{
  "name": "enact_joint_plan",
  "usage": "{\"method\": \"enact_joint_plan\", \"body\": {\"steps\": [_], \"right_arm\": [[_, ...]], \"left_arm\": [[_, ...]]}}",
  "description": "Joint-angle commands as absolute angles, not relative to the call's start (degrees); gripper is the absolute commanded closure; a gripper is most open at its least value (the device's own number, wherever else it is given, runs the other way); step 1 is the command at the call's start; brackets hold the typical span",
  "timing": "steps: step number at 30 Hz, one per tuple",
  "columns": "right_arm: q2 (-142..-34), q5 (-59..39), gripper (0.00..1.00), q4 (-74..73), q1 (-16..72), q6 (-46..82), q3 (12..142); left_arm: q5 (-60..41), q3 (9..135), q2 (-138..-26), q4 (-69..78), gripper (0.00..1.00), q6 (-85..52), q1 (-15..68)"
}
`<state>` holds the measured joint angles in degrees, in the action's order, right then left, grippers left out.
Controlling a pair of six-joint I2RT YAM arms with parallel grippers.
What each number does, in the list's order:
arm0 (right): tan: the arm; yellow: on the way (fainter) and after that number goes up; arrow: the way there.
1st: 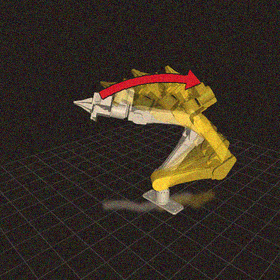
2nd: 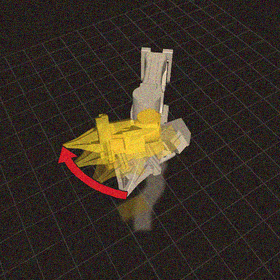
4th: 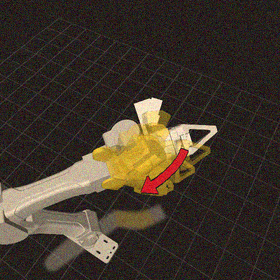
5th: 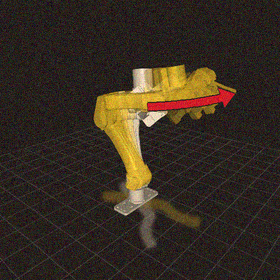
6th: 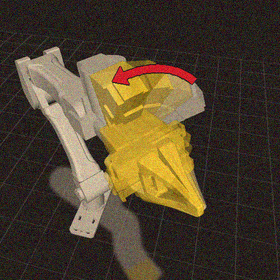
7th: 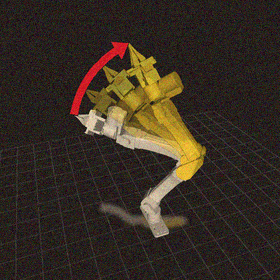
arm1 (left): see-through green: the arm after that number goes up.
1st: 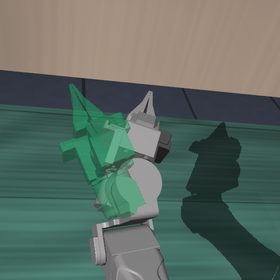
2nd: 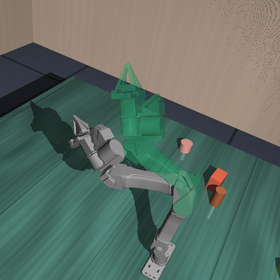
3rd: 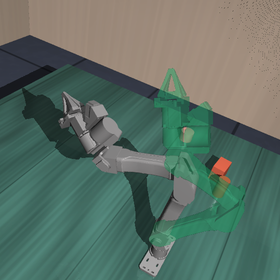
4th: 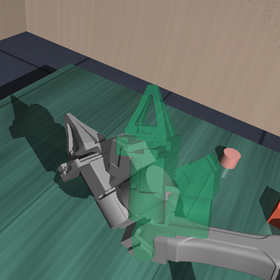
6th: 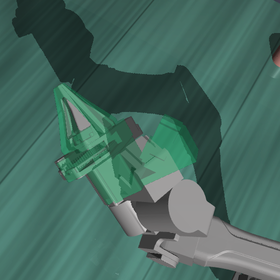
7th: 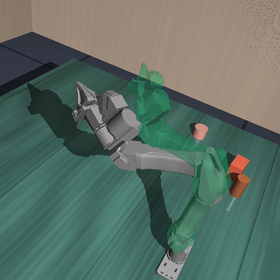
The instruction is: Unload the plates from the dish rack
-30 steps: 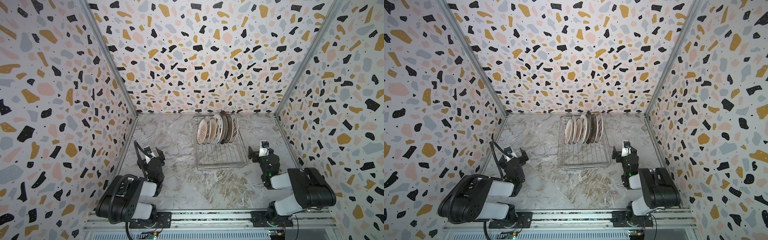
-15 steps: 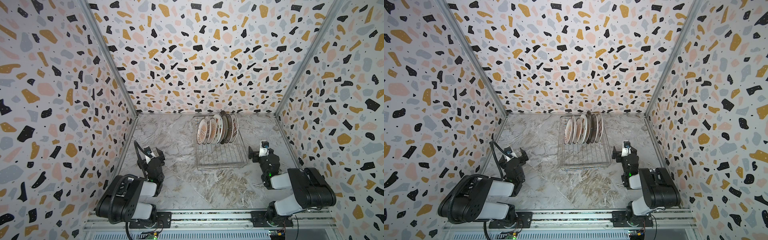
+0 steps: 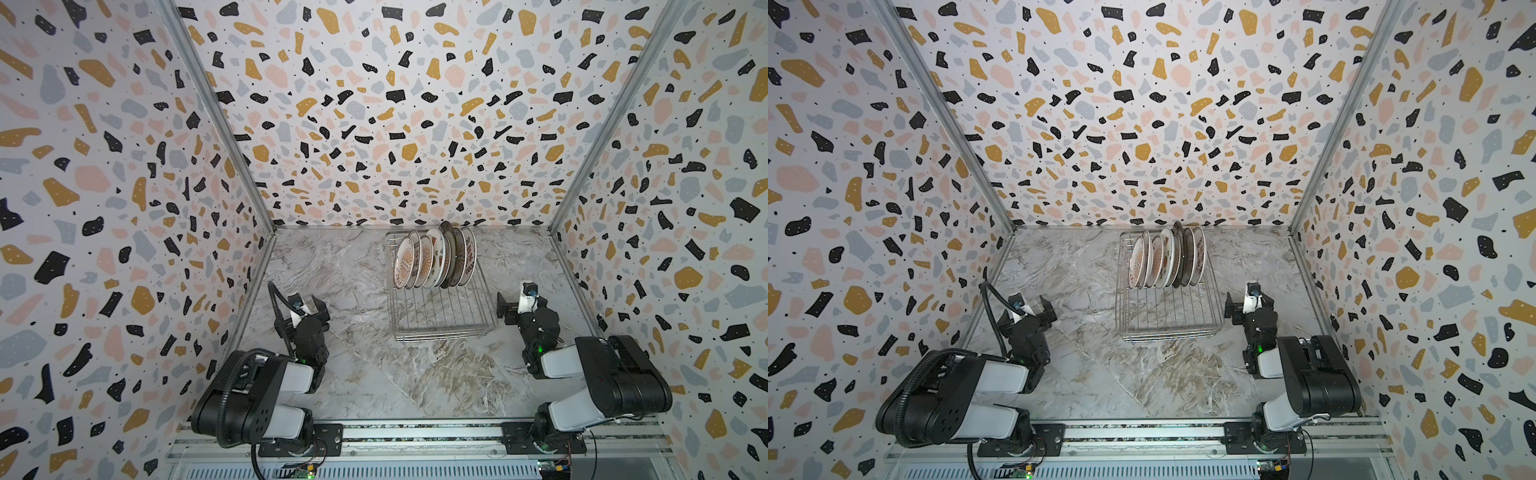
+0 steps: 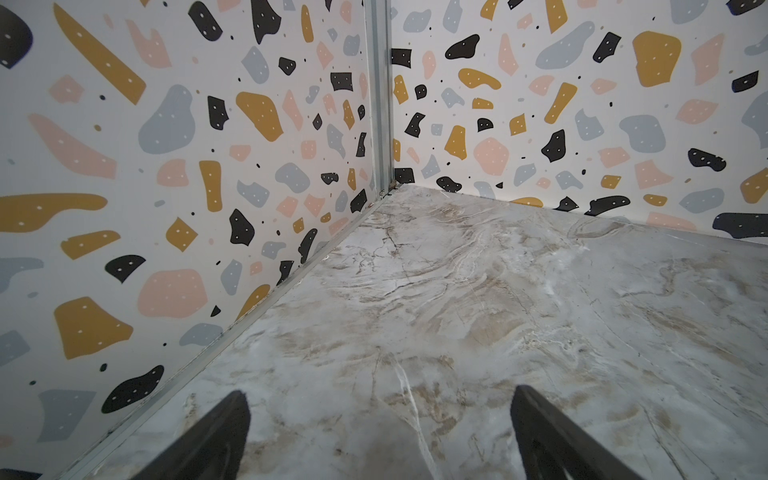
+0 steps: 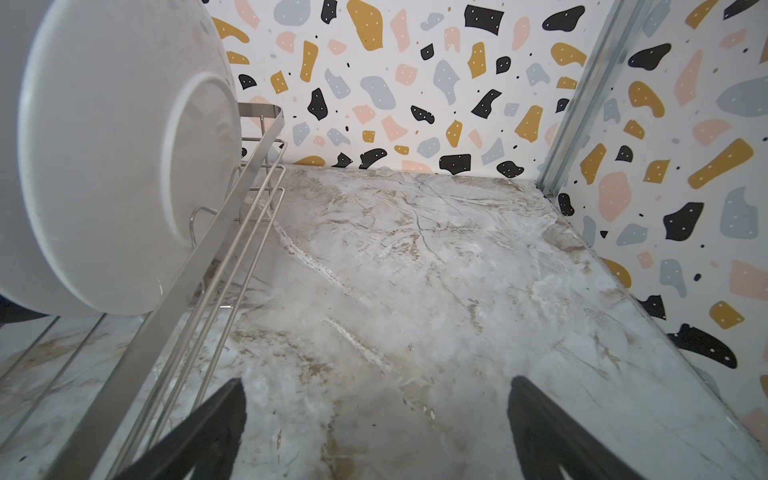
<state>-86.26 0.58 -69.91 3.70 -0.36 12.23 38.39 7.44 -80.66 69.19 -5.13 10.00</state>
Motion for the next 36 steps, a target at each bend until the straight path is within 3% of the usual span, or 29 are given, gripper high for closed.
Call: {"method": "enact_joint_plan", "body": {"steps": [1, 19, 26, 30, 36], "right_arm": [[-85.23, 0.18, 0.01, -70.14, 3.57, -0.89, 12.48], [-84.65, 1.34, 0.01, -71.02, 4.32, -1.29, 11.66], [-80.96, 1.8, 0.01, -70.21, 5.2, -2.28, 10.64], [-74.99, 1.88, 0.01, -64.99, 5.51, -2.48, 10.73], [-61.3, 0.13, 0.01, -56.21, 5.66, -1.24, 10.97]], "left_arm": [[38.5, 8.09, -79.93, 71.24, 0.0, -5.06, 9.76], [37.94, 7.74, -79.55, 71.46, 0.0, -4.74, 9.75], [36.19, 6.82, -74.53, 69.04, 0.0, -3.96, 9.81], [34.55, 6.46, -71.79, 67.5, 0.0, -3.3, 9.84], [30.19, 9.09, -60.35, 53.72, 0.0, -4.51, 9.84]]}}
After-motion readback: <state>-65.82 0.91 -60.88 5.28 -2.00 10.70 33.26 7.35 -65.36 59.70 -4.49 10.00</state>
